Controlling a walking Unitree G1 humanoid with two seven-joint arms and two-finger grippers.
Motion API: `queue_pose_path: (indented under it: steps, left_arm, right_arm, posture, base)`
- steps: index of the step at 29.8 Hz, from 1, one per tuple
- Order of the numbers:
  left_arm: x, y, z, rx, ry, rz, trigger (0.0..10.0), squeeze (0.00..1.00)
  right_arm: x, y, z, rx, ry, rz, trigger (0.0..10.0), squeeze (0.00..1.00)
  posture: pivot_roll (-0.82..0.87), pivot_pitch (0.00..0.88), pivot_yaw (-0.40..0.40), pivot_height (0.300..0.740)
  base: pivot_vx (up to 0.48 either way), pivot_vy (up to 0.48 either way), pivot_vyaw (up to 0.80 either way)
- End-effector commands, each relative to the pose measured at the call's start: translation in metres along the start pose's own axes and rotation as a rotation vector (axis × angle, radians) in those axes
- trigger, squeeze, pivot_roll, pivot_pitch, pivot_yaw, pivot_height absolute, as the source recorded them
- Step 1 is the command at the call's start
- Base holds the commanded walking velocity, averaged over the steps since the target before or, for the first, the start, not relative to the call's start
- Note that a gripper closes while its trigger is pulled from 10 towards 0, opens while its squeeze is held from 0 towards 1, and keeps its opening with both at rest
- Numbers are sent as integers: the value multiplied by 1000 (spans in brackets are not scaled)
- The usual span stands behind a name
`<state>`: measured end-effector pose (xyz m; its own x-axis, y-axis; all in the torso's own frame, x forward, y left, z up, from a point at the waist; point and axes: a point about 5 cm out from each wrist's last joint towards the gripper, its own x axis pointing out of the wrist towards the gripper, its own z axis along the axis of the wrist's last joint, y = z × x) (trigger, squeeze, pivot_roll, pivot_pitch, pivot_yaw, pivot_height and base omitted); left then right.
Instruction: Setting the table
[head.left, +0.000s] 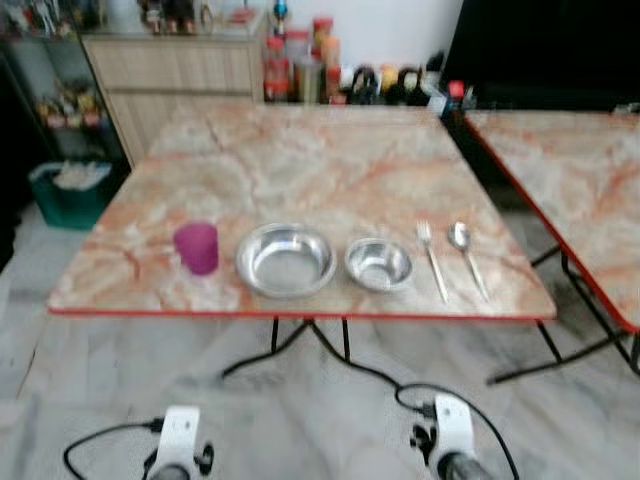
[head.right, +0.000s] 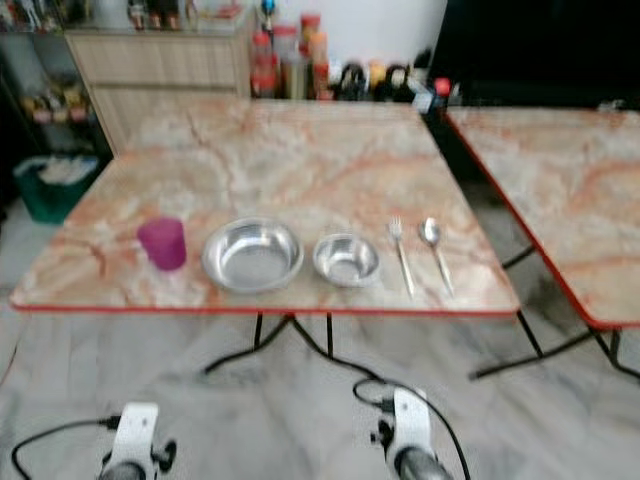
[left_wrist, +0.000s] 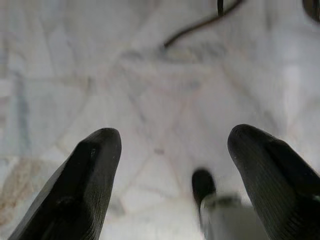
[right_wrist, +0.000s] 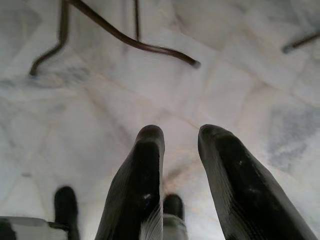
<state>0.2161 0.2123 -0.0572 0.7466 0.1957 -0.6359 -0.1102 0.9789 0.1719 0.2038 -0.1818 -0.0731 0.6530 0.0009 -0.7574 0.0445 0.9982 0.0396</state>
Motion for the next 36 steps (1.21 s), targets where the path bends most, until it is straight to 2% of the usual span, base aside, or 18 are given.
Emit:
queue_pose_path:
  steps: [1,2,4,6,12,14,16,17,19,21,22,23,25,29,36]
  left_arm:
    - [4,2,21,-51,-92,32,10000,0]
    - [5,4,25,-61,-109,41,10000,0]
    - [7,12,44,-77,-208,99,10000,0]
    - [7,14,53,-105,-248,111,10000,0]
    - [2,11,81,-136,-447,127,10000,0]
    - [0,10,85,-144,-474,132,10000,0]
    - [-4,9,97,-155,-563,134,10000,0]
    - [-8,7,110,-153,-631,122,10000,0]
    - [-12,5,123,-160,-692,105,10000,0]
    - [-13,4,127,-161,-708,99,10000,0]
    - [-16,0,143,-166,-760,73,10000,0]
    - [-16,-1,148,-169,-778,62,10000,0]
    - [-21,-14,172,-173,-849,-17,10000,0]
    - [-23,-19,179,-177,-866,-38,10000,0]
    - [-22,-28,185,-194,-839,-79,10000,0]
  right_arm:
    - [-1,-7,-2,-4,7,-18,10000,0]
    - [-1,-7,-2,-4,7,-18,10000,0]
    - [-1,-7,-1,-5,6,-18,10000,0]
    - [-1,-7,-1,-5,5,-18,10000,0]
    - [-1,-6,0,-5,3,-16,10000,0]
    - [-1,-6,0,-5,3,-16,10000,0]
    - [-1,-7,0,-5,4,-18,10000,0]
    - [-1,-7,-1,-5,5,-19,10000,0]
    - [-1,-8,-2,-4,7,-20,10000,0]
    - [-1,-8,-2,-5,7,-20,10000,0]
    - [-2,-8,-3,-6,9,-19,10000,0]
    - [-2,-8,-4,-6,11,-19,10000,0]
    - [-2,-7,-4,-2,11,-21,10000,0]
    - [-2,-7,-4,4,9,-24,10000,0]
    - [-2,-7,-5,16,9,-31,10000,0]
  posture:
    - [26,0,-32,740]
    - [26,0,-32,740]
    - [29,0,-33,740]
    - [30,0,-33,740]
    - [30,0,-29,740]
    - [30,0,-29,740]
    - [30,0,-31,740]
    - [30,0,-31,740]
    - [34,0,-35,740]
    - [34,0,-35,740]
    - [34,0,-35,740]
    - [34,0,-31,740]
    - [29,0,-26,740]
    - [20,0,-14,740]
    - [14,0,-7,740]
  base:
    - [0,0,0]
    - [0,0,0]
    - [0,0,0]
    - [0,0,0]
    - [0,0,0]
    - [0,0,0]
    - [0,0,0]
    - [0,0,0]
    - [0,0,0]
    - [0,0,0]
    - [0,0,0]
    - [0,0,0]
    - [0,0,0]
    - [0,0,0]
    - [0,0,0]
